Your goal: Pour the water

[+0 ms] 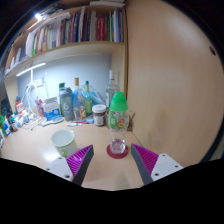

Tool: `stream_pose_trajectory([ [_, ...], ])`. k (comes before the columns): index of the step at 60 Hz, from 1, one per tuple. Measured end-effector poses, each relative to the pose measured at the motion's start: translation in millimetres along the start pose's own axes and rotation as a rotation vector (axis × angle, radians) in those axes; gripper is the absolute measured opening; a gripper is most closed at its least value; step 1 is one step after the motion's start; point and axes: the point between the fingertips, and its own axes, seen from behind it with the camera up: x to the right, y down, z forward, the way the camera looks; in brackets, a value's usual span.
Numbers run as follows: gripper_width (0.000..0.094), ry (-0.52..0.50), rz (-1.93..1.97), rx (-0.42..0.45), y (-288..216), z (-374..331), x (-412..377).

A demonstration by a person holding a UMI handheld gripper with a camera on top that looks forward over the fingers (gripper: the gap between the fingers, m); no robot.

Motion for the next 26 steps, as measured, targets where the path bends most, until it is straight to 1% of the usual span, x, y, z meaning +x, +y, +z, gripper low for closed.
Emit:
stream_pose_trajectory([
  [13, 0.0840, -0.014, 0.044, -0.022, 2.1, -156.5, -57.7],
  [26, 0.0842, -0.062, 0.055, -0.048, 2.9, -273.1, -114.4],
])
